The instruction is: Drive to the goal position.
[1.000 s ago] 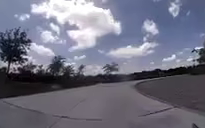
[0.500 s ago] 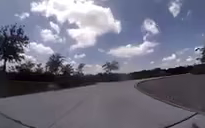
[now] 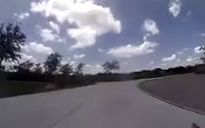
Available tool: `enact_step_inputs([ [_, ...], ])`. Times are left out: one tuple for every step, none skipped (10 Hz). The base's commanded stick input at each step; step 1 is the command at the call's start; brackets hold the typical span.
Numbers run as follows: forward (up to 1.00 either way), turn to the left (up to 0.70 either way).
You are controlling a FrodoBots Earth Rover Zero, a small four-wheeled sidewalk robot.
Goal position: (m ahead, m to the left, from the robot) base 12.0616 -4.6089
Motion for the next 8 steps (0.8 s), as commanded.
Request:
enact_step_inputs([
  [0.85,0.00],
  [0.85,0.00],
  [0.85,0.00],
  [0.85,0.00],
  [0.85,0.00],
  [0.85,0.00],
  [0.85,0.00],
  [0.85,0.00],
])
